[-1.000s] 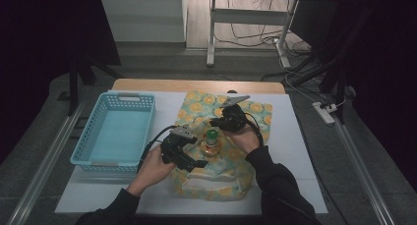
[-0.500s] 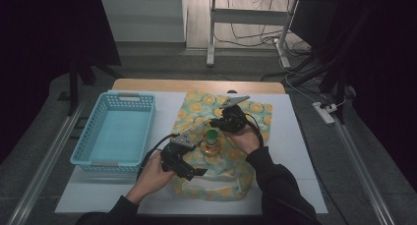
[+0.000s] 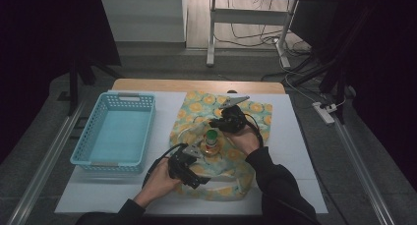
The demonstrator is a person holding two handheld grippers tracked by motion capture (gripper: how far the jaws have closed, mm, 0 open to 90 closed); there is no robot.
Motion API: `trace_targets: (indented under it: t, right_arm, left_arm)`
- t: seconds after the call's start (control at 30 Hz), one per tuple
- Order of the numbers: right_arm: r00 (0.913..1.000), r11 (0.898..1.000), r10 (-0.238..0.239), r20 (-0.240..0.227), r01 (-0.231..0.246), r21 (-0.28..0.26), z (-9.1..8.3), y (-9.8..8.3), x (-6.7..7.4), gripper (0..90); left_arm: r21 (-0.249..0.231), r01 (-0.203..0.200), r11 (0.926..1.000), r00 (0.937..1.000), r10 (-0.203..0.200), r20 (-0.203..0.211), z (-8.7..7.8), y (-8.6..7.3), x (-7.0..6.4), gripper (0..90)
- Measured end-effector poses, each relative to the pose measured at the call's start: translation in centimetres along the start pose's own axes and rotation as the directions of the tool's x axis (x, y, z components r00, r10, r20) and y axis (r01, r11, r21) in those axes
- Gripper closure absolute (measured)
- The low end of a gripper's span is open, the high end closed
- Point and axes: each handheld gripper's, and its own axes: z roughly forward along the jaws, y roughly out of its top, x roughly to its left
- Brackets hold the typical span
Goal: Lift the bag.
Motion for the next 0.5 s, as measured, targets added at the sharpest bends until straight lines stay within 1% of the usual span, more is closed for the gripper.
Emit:
trace_targets:
  t: [0.07, 0.13, 0.2, 0.33, 0.4, 0.5]
  right_arm:
    - [1.0000, 1.000, 0.004, -0.001, -0.004, 0.001, 0.1, -0.1, 0.0, 90.0]
    - [1.0000, 1.000, 0.002, -0.001, -0.002, 0.003, 0.1, -0.2, 0.0, 90.0]
    - [1.0000, 1.000, 0.002, -0.003, -0.002, 0.004, 0.2, -0.3, 0.0, 90.0]
    - [1.0000, 1.000, 0.006, -0.002, -0.006, 0.005, 0.2, -0.3, -0.1, 90.0]
    - [1.0000, 1.000, 0.006, -0.002, -0.006, 0.006, 0.1, -0.3, -0.1, 90.0]
    - [1.0000, 1.000, 0.007, -0.001, -0.007, 0.007, 0.1, -0.3, -0.2, 90.0]
  left_arm:
    - [0.016, -0.016, 0.9998, 0.9998, 0.016, -0.013, 0.5, -0.1, -0.1, 1.8]
    - [0.023, -0.016, 0.9996, 0.9998, 0.017, -0.012, 0.8, -0.3, 0.0, 1.9]
    - [0.030, -0.019, 0.9994, 0.9996, 0.019, -0.020, 1.2, -0.4, 0.0, 2.4]
    - [0.064, -0.047, 0.9968, 0.9975, 0.050, -0.050, 2.0, -0.7, -0.1, 2.6]
    - [0.055, -0.052, 0.9971, 0.9974, 0.054, -0.047, 2.1, -0.7, 0.0, 1.3]
    - [0.056, -0.058, 0.9967, 0.9971, 0.061, -0.045, 2.1, -0.8, 0.1, 1.7]
